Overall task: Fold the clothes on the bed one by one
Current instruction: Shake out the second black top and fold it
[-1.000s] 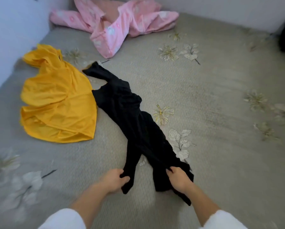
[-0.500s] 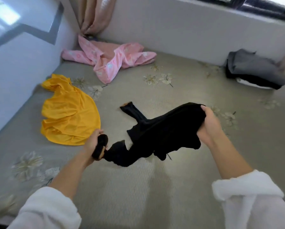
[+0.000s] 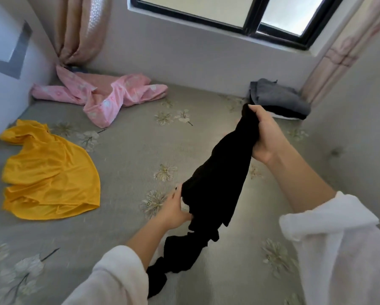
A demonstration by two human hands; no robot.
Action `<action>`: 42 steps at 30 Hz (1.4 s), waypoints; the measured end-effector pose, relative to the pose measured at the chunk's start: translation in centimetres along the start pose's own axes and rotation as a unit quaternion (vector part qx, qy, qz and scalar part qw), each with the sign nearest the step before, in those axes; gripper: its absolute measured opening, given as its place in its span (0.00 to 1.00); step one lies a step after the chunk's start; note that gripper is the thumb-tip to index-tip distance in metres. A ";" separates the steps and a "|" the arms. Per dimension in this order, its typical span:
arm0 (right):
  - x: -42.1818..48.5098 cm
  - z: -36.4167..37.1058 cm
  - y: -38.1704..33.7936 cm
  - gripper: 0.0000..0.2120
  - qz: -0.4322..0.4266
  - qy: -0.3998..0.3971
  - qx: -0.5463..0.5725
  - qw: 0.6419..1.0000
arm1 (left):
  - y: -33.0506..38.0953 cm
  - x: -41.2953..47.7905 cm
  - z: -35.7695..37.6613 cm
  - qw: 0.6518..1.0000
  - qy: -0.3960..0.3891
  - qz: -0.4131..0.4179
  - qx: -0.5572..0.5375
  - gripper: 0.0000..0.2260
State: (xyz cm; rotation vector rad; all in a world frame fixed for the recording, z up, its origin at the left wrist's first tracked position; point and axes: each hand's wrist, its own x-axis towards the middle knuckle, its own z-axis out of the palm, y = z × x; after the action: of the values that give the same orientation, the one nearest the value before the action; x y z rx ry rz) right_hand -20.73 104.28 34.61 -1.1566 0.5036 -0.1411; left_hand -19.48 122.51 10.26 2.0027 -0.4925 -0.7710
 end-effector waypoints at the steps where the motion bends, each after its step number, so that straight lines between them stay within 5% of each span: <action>1: -0.3 -0.3 -0.8 0.13 -0.008 -0.006 0.001 1.000 | 0.4 0.5 0.3 1.000 0.020 0.017 0.017 0.45; 6: -0.2 -2.7 -3.5 0.10 -0.071 0.035 -0.027 0.996 | 2.9 1.7 -1.1 0.991 0.018 0.055 0.117 0.09; 9: 1.7 -5.0 -4.0 0.11 -0.106 0.163 -0.091 0.977 | 5.7 1.0 -4.9 0.999 -0.032 0.012 0.039 0.11; 12: 3.2 -7.1 -2.4 0.11 -0.057 0.176 -0.204 0.961 | 9.2 0.1 -8.6 0.995 -0.045 -0.031 -0.083 0.12; 16: 1.9 -7.3 2.9 0.15 0.006 0.037 -0.393 0.919 | 12.5 -0.1 -10.6 0.957 -0.036 -0.099 -0.269 0.12; 21: -2.3 -5.5 10.3 0.38 0.144 -0.327 -0.399 0.844 | 14.8 -0.5 -9.9 0.916 0.002 -0.158 -0.368 0.11; 23: -3.1 -4.4 12.5 0.35 0.106 -0.303 -0.376 0.869 | 15.4 -0.6 -9.4 0.906 0.001 -0.164 -0.390 0.10; 27: -2.2 -4.2 12.6 0.09 -0.002 -0.110 -0.292 0.950 | 15.9 -1.0 -10.5 0.867 0.015 -0.143 -0.477 0.07; 29: -1.6 -4.6 11.0 0.09 -0.004 -0.072 -0.217 0.973 | 15.8 -1.4 -11.6 0.859 0.016 -0.117 -0.499 0.05; 33: -1.4 -4.4 8.1 0.16 0.055 -0.131 -0.090 0.986 | 15.1 -2.7 -12.7 0.834 0.015 -0.034 -0.551 0.12; 37: -1.9 -3.4 7.2 0.18 0.079 -0.143 -0.032 0.986 | 14.3 -3.7 -12.3 0.882 -0.006 0.021 -0.471 0.18; 40: -2.2 -2.8 7.4 0.14 0.074 -0.137 -0.042 0.987 | 12.9 -4.2 -10.2 0.941 0.072 -0.031 -0.328 0.07; 42: -2.4 -2.8 7.5 0.13 0.064 -0.123 -0.056 0.989 | 11.0 -4.4 -8.8 0.949 0.127 -0.074 -0.280 0.05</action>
State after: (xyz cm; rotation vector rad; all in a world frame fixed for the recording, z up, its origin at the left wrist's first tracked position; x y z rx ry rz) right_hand -25.19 105.85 27.72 -1.2273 0.3686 0.1426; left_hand -17.03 124.90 24.63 1.5774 0.0360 -0.6390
